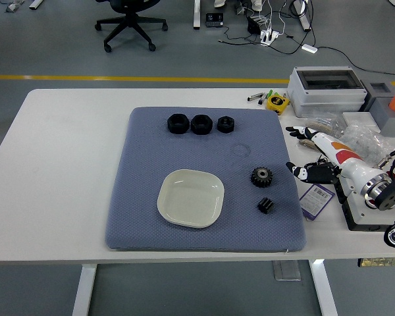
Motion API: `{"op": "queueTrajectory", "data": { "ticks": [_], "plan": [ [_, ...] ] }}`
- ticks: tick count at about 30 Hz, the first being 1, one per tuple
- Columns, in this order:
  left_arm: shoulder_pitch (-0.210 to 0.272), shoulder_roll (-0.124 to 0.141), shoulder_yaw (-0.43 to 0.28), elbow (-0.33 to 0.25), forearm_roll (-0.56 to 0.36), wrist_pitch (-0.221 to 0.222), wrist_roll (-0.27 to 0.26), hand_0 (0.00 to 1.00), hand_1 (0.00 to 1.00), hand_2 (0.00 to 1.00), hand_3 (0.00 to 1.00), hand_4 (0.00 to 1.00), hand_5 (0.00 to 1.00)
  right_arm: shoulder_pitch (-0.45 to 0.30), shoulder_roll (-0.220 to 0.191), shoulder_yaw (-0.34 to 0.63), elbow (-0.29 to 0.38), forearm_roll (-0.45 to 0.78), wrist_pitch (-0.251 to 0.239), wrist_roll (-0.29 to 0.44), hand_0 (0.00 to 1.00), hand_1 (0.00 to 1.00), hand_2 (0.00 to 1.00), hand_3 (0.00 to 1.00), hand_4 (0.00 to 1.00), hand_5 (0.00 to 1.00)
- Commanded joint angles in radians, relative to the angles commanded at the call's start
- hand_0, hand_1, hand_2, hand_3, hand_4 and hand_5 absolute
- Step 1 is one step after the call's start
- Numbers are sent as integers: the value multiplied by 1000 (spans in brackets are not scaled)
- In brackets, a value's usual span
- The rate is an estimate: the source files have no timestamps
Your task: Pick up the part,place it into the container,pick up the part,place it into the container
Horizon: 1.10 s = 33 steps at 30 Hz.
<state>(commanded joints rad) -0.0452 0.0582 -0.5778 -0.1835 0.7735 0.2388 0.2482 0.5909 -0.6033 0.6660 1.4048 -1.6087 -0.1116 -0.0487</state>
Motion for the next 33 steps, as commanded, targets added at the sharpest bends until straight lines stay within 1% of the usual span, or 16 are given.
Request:
{"op": "queueTrajectory", "data": {
  "ticks": [2, 3, 8, 9, 10, 14, 15, 18, 24, 30, 33],
  "plan": [
    [1, 0, -2, 0, 2, 0, 1, 578, 589, 620, 696, 704, 690, 19, 2, -18, -6, -19, 23, -2, 907, 860, 865, 904, 681, 228],
    [1, 1, -5, 0, 7, -1, 2, 581, 589, 620, 695, 705, 691, 36, 5, -33, -14, -34, 40, -3, 908, 852, 864, 895, 692, 215],
    [3, 2, -9, -1, 17, -2, 6, 581, 589, 620, 695, 705, 691, 129, 26, -111, -51, -121, 132, -5, 908, 852, 864, 895, 692, 215],
    [3, 2, -8, -1, 15, -1, 6, 579, 589, 621, 695, 706, 691, 146, 28, -125, -55, -133, 145, -5, 896, 840, 853, 894, 699, 207],
    [3, 3, -9, -1, 15, -1, 6, 579, 589, 621, 695, 706, 691, 169, 38, -146, -70, -144, 150, -4, 896, 840, 853, 894, 699, 207],
    [3, 4, -10, -2, 18, -1, 7, 579, 589, 621, 695, 706, 691, 219, 69, -184, -113, -194, 150, -1, 896, 840, 853, 894, 699, 207],
    [4, 4, -13, -2, 21, -1, 8, 579, 589, 621, 695, 706, 690, 236, 82, -195, -131, -205, 152, 0, 876, 817, 836, 883, 701, 214],
    [3, 5, -9, -3, 18, -1, 8, 579, 589, 621, 695, 706, 690, 276, 111, -225, -173, -250, 166, 2, 876, 817, 836, 883, 701, 214],
    [-1, 7, -3, -3, 15, -2, 8, 581, 589, 619, 697, 706, 690, 325, 157, -283, -249, -285, 184, 16, 880, 814, 838, 890, 700, 215],
    [-2, 7, 0, -3, 10, 0, 7, 580, 589, 615, 698, 706, 690, 356, 196, -339, -318, -285, 184, 37, 879, 817, 849, 897, 698, 214],
    [-3, 7, 3, -3, 4, 2, 5, 580, 587, 613, 694, 705, 686, 364, 219, -361, -348, -277, 175, 47, 878, 818, 853, 901, 694, 212]
  ]
}}
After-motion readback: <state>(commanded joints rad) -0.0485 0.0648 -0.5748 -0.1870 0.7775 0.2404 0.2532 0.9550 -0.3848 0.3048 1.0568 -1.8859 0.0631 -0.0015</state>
